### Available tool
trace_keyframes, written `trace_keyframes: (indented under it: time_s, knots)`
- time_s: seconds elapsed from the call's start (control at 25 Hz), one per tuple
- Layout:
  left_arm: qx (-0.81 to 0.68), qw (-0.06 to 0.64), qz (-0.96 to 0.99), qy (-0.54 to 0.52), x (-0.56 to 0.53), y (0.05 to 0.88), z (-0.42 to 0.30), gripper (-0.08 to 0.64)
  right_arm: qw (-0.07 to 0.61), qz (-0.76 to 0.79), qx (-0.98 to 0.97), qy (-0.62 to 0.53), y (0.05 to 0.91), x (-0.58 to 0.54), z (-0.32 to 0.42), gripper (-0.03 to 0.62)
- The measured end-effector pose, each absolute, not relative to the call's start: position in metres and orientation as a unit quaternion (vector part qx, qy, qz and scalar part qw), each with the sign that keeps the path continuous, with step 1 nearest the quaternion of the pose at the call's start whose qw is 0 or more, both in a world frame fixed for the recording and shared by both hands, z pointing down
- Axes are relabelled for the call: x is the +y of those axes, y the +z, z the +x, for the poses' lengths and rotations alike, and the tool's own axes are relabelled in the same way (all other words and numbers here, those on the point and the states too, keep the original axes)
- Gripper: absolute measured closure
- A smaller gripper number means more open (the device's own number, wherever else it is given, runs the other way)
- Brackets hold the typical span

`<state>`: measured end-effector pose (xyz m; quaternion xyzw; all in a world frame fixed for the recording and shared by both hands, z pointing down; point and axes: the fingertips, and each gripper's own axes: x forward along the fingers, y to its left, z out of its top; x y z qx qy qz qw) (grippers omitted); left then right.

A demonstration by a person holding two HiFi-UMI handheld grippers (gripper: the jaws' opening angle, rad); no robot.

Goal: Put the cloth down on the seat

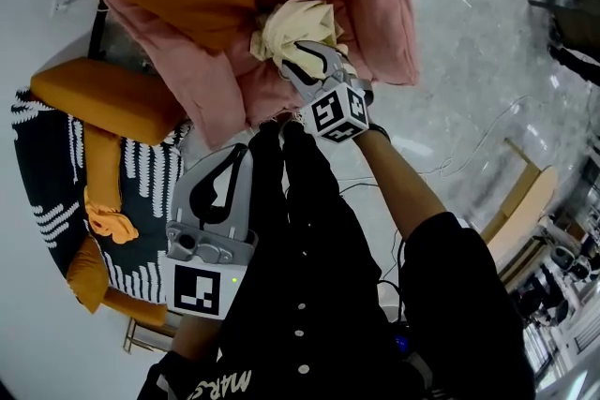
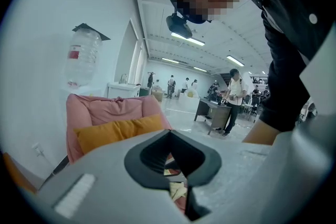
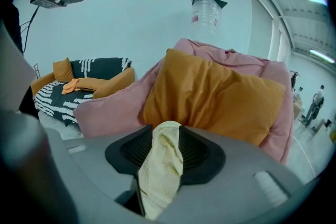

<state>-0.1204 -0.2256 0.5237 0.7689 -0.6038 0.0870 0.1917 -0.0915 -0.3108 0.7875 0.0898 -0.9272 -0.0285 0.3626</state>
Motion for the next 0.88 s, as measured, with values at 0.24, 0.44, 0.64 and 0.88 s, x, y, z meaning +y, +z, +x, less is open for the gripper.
trace_keyframes:
  time_s: [0.24,0.44,0.64,0.88]
  knots:
    - [-0.598,0.169,0.779,0.088,-0.231,0.501,-0.115,0.56,0.349,0.083,-0.932,-0.041,0.752,-0.305,-0.086,0.443]
    - [-0.587,0.162,0.788,0.093,-0.231,0.488,-0.102,0.56,0.33,0.08,-0.94,-0.03,0.712,-0.303,-0.077,0.479]
    - [-0.58,0.145,0.796,0.09,-0.233,0.464,-0.095,0.56,0.3,0.093,-0.949,-0.029,0.657,-0.308,-0.063,0.548]
    - [-0.59,0.117,0.795,0.079,-0.241,0.434,-0.108,0.56,0.276,0.104,-0.955,-0.03,0.6,-0.313,-0.048,0.566]
